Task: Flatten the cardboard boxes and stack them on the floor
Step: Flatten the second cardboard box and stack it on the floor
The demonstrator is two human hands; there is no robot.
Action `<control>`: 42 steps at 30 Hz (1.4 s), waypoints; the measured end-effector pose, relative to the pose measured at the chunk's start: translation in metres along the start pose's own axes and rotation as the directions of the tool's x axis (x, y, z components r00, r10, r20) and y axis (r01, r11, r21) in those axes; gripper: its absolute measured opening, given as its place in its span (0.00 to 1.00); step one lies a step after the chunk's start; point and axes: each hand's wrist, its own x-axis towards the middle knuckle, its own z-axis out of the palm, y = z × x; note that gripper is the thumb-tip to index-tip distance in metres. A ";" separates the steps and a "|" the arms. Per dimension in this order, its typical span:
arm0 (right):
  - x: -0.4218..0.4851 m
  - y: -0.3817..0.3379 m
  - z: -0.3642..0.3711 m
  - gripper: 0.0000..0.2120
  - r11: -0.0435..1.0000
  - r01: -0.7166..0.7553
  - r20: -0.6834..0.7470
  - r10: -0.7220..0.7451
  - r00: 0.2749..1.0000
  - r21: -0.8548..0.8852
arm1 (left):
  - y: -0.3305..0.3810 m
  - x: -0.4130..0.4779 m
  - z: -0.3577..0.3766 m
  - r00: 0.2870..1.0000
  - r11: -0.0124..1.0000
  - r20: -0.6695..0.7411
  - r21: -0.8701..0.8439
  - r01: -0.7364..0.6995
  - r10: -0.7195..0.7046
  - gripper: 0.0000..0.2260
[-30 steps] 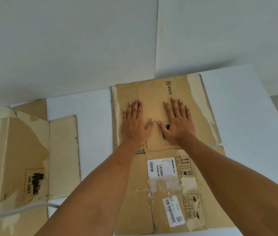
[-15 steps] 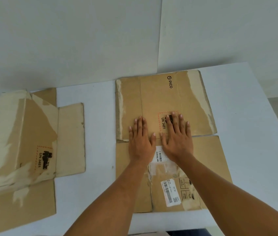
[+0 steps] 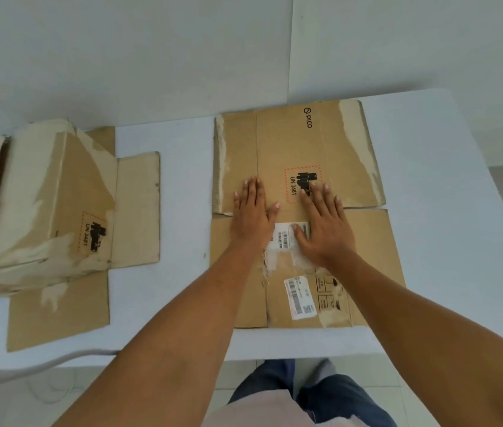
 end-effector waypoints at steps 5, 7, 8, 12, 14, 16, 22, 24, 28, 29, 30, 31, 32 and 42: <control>-0.057 -0.007 0.010 0.39 1.000 -0.026 0.037 0.026 0.999 -0.010 | 0.008 -0.058 0.010 0.996 1.000 -0.093 -0.012 0.005 -0.006 0.32; -0.074 -0.007 0.013 0.40 0.999 -0.030 0.046 0.031 0.998 -0.027 | 0.012 -0.084 0.020 0.996 0.999 -0.083 -0.017 0.027 -0.028 0.32; -0.083 -0.007 0.015 0.40 0.999 -0.024 0.046 0.025 0.999 -0.031 | 0.014 -0.095 0.026 0.996 0.999 -0.080 -0.013 0.044 -0.044 0.32; -0.103 -0.004 0.018 0.40 0.998 0.020 0.014 -0.019 1.000 -0.057 | 0.017 -0.118 0.040 0.992 0.997 -0.105 0.019 0.068 -0.066 0.33; -0.104 -0.003 0.021 0.39 0.997 0.029 -0.005 -0.029 1.000 -0.069 | 0.016 -0.119 0.044 0.989 0.997 -0.137 0.047 0.067 -0.060 0.33; -0.103 -0.003 0.023 0.39 0.997 0.021 -0.004 -0.021 1.000 -0.071 | 0.016 -0.118 0.046 0.985 0.995 -0.159 0.061 0.074 -0.063 0.32; -0.105 0.002 0.018 0.42 0.997 0.063 0.030 -0.062 0.998 -0.049 | 0.020 -0.115 0.040 0.992 0.995 -0.092 0.052 0.087 -0.082 0.33; -0.114 0.003 0.017 0.42 0.995 0.071 0.044 -0.068 0.997 -0.065 | 0.016 -0.116 0.038 0.996 0.997 -0.048 0.036 0.070 -0.069 0.36; -0.124 0.002 0.019 0.41 0.995 0.055 0.013 -0.054 0.998 -0.084 | 0.013 -0.124 0.041 0.993 0.996 -0.113 0.082 0.033 -0.024 0.38; -0.124 0.002 0.020 0.41 0.995 0.056 0.009 -0.055 0.998 -0.086 | 0.014 -0.125 0.042 0.991 0.995 -0.135 0.090 0.033 -0.020 0.38; -0.124 0.002 0.020 0.41 0.995 0.054 0.011 -0.054 0.999 -0.087 | 0.015 -0.125 0.043 0.989 0.995 -0.144 0.091 0.031 -0.018 0.38; -0.124 0.003 0.021 0.41 0.995 0.053 0.018 -0.051 0.999 -0.088 | 0.016 -0.126 0.044 0.989 0.996 -0.145 0.085 0.031 -0.019 0.38; -0.124 0.004 0.021 0.41 0.995 0.048 0.024 -0.046 0.999 -0.087 | 0.016 -0.126 0.043 0.989 0.996 -0.145 0.076 0.036 -0.025 0.38; -0.041 0.021 -0.009 0.31 1.000 -0.006 -0.078 0.005 0.997 -0.011 | 0.001 -0.052 0.006 0.960 0.997 -0.270 0.048 -0.068 0.078 0.30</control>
